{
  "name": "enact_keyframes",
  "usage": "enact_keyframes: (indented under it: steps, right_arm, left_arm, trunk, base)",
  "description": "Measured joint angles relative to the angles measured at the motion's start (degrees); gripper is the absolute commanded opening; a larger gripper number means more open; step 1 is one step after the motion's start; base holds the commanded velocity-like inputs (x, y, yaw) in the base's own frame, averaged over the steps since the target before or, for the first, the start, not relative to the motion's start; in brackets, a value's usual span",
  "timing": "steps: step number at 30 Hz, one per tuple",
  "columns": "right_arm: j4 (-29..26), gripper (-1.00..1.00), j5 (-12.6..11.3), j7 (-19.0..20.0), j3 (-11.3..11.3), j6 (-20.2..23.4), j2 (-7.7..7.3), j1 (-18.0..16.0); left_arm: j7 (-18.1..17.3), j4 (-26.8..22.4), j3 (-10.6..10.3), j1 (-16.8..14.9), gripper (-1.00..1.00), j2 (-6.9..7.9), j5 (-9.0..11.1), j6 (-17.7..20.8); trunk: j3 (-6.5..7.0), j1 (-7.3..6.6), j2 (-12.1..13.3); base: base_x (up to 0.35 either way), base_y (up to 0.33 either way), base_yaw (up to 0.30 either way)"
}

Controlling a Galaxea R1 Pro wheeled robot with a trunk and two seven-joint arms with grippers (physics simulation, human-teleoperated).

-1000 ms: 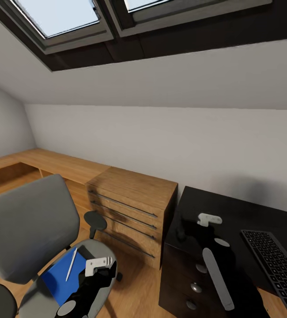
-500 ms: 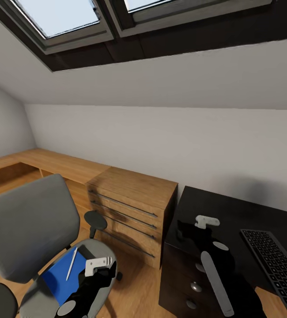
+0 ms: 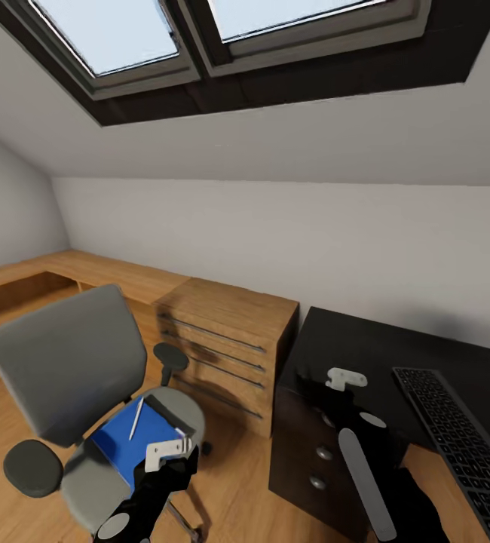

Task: In the bedroom, organize the workspace by keeping the computer under the desk, ensuring the monitor is on the desk, placing the keyboard on the desk next to the monitor, placing the mouse on the desk next to the keyboard, moving the folder from the swivel chair onto the desk next to the mouse, stacking the notebook on top of the folder with the pen on top of the notebook, and positioning the swivel chair next to the desk.

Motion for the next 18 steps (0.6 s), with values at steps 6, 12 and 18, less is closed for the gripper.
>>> enact_keyframes:
  steps: [6,12,18]
  right_arm:
    - [-0.02,1.00,-0.11,0.15,-0.04,-0.19,0.01,0.01]
    - [-0.02,1.00,-0.12,0.10,0.00,-0.58,0.02,0.01]
    - [-0.02,1.00,-0.12,0.09,0.02,-0.74,0.02,0.01]
  left_arm:
    - [0.01,0.01,-0.01,-0.01,1.00,-0.02,0.05,-0.01]
    - [0.03,0.07,-0.02,-0.01,1.00,-0.07,0.01,0.05]
    - [0.03,0.09,-0.02,-0.01,1.00,-0.09,-0.04,0.01]
  trunk:
    - [0.23,-0.02,0.00]
    - [0.34,-0.03,0.00]
    - [0.37,-0.04,0.00]
  base:
    - [-0.250,0.000,-0.234]
    - [-0.062,0.000,-0.264]
    - [-0.015,0.000,-0.279]
